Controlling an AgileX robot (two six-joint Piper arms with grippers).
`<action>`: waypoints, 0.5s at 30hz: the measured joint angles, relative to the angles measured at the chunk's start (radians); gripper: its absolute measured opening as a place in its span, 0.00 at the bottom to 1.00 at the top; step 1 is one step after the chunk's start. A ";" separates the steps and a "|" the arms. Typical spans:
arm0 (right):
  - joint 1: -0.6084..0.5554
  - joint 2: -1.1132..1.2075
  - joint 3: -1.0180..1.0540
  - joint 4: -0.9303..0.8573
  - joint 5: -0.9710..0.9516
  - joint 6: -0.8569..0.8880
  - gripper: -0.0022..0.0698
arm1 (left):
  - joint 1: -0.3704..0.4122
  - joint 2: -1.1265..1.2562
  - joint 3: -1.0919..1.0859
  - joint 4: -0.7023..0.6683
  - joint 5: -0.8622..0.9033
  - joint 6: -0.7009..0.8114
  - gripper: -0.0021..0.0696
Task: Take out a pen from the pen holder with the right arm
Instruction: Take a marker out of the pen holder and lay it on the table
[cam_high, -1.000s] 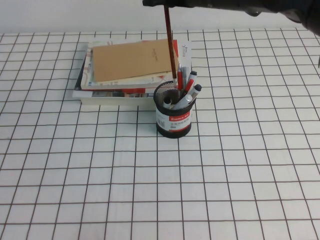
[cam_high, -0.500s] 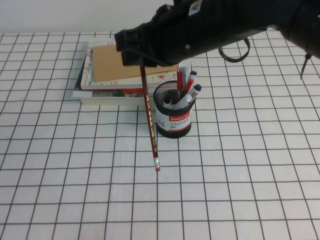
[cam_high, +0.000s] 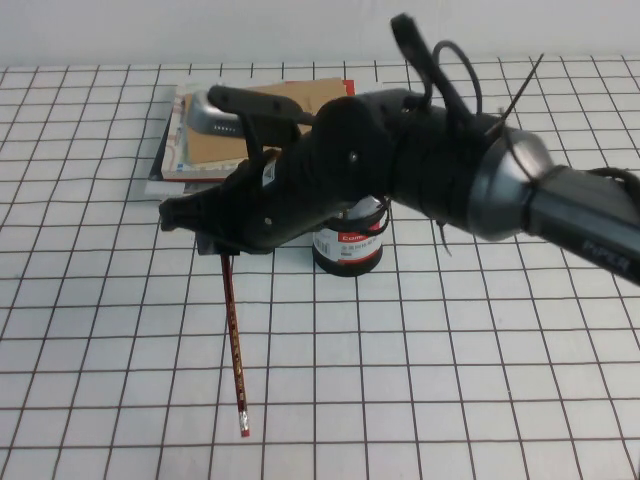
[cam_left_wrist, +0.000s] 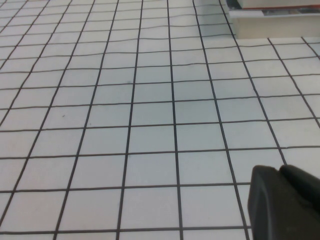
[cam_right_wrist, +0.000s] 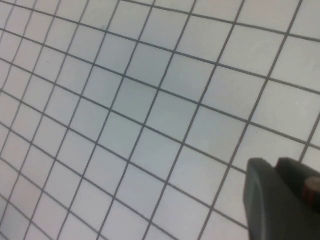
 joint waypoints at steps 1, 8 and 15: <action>0.000 0.016 0.000 0.002 -0.014 0.004 0.03 | 0.000 0.000 0.000 0.000 0.000 0.000 0.02; 0.002 0.106 0.000 -0.062 -0.066 0.074 0.03 | 0.000 0.000 0.000 0.000 0.000 0.000 0.02; -0.016 0.120 0.000 -0.181 -0.070 0.205 0.03 | 0.000 0.000 0.000 0.000 0.000 0.000 0.02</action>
